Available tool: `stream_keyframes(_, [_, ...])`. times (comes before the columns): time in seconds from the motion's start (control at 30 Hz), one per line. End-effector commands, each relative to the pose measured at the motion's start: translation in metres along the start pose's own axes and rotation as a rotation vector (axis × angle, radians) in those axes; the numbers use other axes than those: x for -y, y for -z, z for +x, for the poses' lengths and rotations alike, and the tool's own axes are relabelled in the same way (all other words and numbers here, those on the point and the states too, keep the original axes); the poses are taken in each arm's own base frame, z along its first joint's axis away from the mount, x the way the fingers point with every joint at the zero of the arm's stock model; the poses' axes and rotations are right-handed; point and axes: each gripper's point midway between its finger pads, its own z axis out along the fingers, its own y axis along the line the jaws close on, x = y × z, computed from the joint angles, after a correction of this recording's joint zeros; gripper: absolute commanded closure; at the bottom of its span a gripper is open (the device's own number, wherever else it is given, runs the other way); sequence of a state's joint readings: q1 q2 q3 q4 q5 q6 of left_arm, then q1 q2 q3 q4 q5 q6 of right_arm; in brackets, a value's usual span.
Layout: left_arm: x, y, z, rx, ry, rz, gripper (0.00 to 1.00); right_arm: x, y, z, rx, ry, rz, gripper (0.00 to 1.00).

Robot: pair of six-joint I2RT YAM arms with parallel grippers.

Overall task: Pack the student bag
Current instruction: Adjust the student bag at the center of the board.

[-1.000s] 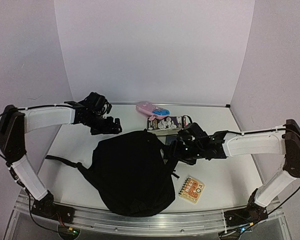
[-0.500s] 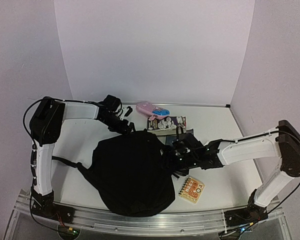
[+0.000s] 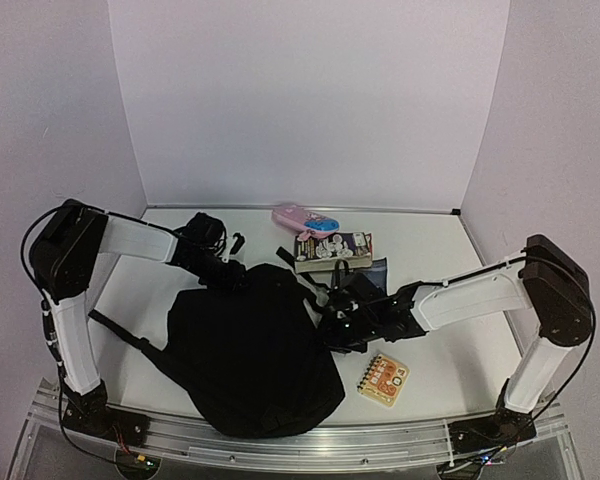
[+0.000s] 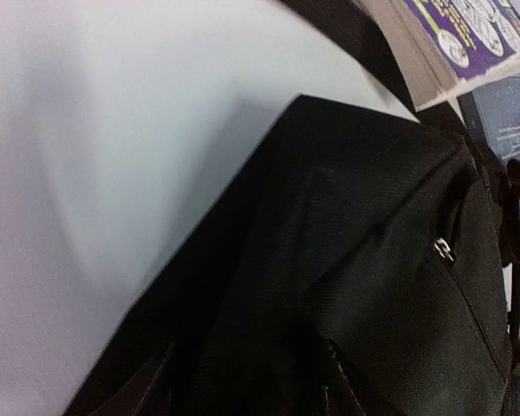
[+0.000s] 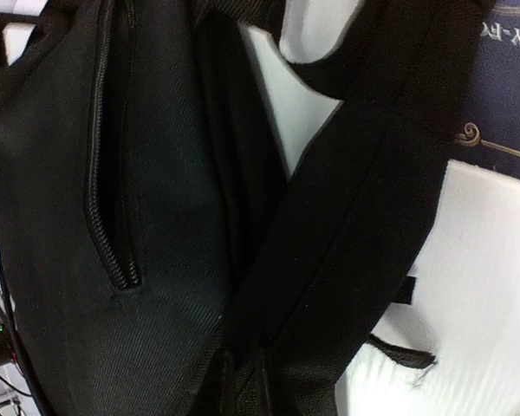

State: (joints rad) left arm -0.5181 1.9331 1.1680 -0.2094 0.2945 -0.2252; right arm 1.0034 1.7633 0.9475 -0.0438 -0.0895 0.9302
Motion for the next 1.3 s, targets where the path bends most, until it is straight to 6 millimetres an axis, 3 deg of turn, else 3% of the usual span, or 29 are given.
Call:
stream_keyframes(0.0, [0.023, 0.035, 0.042, -0.035, 0.102, 0.004, 0.5, 0.0, -0.008, -0.032, 0.072, 0.05, 0.043, 0.98])
stream_keyframes(0.2, [0.033, 0.061, 0.093, -0.09, 0.245, 0.047, 0.51, 0.021, -0.004, -0.094, 0.154, 0.079, 0.106, 1.0])
stream_keyframes(0.33, [0.047, 0.075, 0.121, -0.144, 0.278, 0.071, 0.51, 0.02, 0.005, -0.131, 0.219, 0.132, 0.144, 1.0])
stream_keyframes(0.4, [0.055, 0.086, 0.122, -0.128, 0.284, 0.091, 0.49, 0.013, 0.015, -0.143, 0.242, 0.156, 0.16, 0.94])
stream_keyframes(0.5, [0.05, 0.106, 0.113, -0.055, 0.305, 0.044, 0.45, 0.002, 0.033, -0.153, 0.264, 0.165, 0.166, 0.72])
stream_keyframes(0.63, [0.037, 0.121, 0.089, 0.023, 0.318, -0.037, 0.3, -0.029, 0.052, -0.145, 0.278, 0.167, 0.107, 0.53])
stream_keyframes(0.7, [0.027, 0.119, 0.078, 0.041, 0.336, -0.042, 0.27, -0.051, 0.051, -0.132, 0.262, 0.177, 0.065, 0.52])
stream_keyframes(0.8, [0.014, 0.108, 0.063, 0.048, 0.364, -0.016, 0.23, -0.083, 0.04, -0.113, 0.233, 0.189, 0.017, 0.52])
stream_keyframes(0.93, [0.02, 0.093, 0.044, 0.047, 0.331, 0.056, 0.17, -0.11, 0.015, -0.095, 0.177, 0.173, -0.027, 0.53])
stream_keyframes(1.17, [0.025, 0.063, 0.035, -0.018, 0.275, 0.108, 0.11, -0.125, -0.033, -0.078, 0.088, 0.11, -0.059, 0.57])
stream_keyframes(1.27, [0.025, 0.052, 0.036, -0.042, 0.272, 0.122, 0.17, -0.121, -0.046, -0.077, 0.085, 0.1, -0.04, 0.58])
